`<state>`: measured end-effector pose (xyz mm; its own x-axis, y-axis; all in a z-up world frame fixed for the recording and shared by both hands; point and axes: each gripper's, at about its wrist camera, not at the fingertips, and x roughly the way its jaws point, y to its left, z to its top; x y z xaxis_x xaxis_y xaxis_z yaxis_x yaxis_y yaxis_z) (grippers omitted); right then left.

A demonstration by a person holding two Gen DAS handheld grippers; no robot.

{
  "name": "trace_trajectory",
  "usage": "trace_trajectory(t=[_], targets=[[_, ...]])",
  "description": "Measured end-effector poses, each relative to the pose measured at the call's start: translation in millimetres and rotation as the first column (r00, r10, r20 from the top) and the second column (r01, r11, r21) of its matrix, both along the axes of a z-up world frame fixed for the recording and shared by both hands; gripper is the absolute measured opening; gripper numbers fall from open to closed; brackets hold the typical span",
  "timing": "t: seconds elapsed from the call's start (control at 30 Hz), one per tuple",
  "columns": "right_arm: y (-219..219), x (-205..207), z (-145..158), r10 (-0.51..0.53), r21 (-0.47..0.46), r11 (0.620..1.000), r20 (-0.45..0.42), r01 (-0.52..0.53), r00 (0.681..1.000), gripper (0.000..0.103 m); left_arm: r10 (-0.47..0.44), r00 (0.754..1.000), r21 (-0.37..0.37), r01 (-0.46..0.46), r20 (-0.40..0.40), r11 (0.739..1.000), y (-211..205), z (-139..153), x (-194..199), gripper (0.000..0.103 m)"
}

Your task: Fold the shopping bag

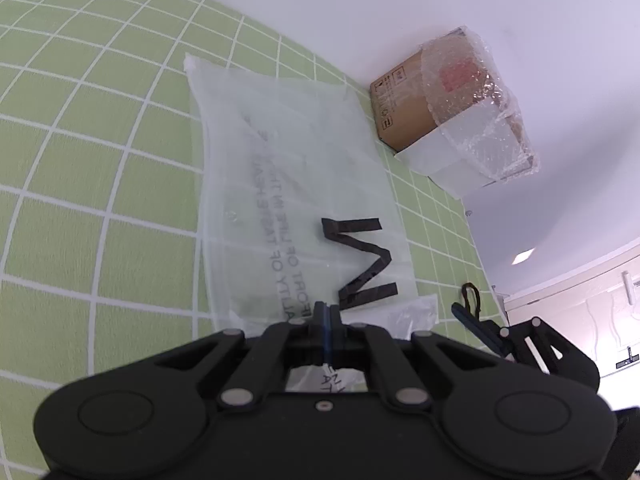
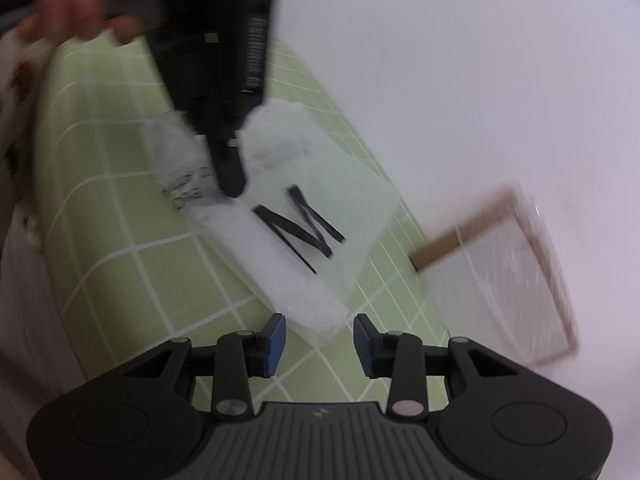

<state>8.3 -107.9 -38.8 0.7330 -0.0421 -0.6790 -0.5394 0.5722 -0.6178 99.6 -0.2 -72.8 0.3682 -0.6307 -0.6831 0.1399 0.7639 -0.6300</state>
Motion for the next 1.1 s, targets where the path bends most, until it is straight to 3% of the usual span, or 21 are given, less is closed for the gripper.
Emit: trace_trajectory(t=[0.27,0.43,0.57,0.73,0.97,1.1], targets=[[17.1,2.2,-8.9,0.168,-0.1,0.981,0.026,-0.165,0.985,0.04,-0.027,1.0,-0.003,0.027,-0.01,1.0,0.0,-1.1,4.4,0.002],[26.2,3.0,-8.9,0.202,-0.101,0.976,0.075,-0.194,0.976,0.04,-0.041,0.999,-0.006,0.041,-0.025,0.999,0.4,-1.4,7.7,0.002],[30.0,-0.8,-14.1,0.256,-0.141,0.959,0.052,-0.246,0.965,0.039,-0.053,0.998,0.005,0.053,-0.024,0.999,-1.4,-0.4,8.1,0.002],[29.9,7.6,-8.9,0.235,-0.097,0.968,0.034,-0.23,0.972,0.041,-0.063,0.997,-0.015,0.063,-0.041,0.998,1.0,-2.9,12.2,0.002],[37.6,13.8,-8.5,0.209,-0.11,0.974,0.106,-0.198,0.972,0.043,-0.095,0.995,0.036,0.096,-0.018,0.995,-6.1,1.8,12.8,0.002],[35.7,18.7,-8.7,0.189,-0.129,0.976,0.104,-0.176,0.976,0.044,-0.09,0.996,0.015,0.091,-0.028,0.996,-3.8,-0.8,14.4,0.002]])
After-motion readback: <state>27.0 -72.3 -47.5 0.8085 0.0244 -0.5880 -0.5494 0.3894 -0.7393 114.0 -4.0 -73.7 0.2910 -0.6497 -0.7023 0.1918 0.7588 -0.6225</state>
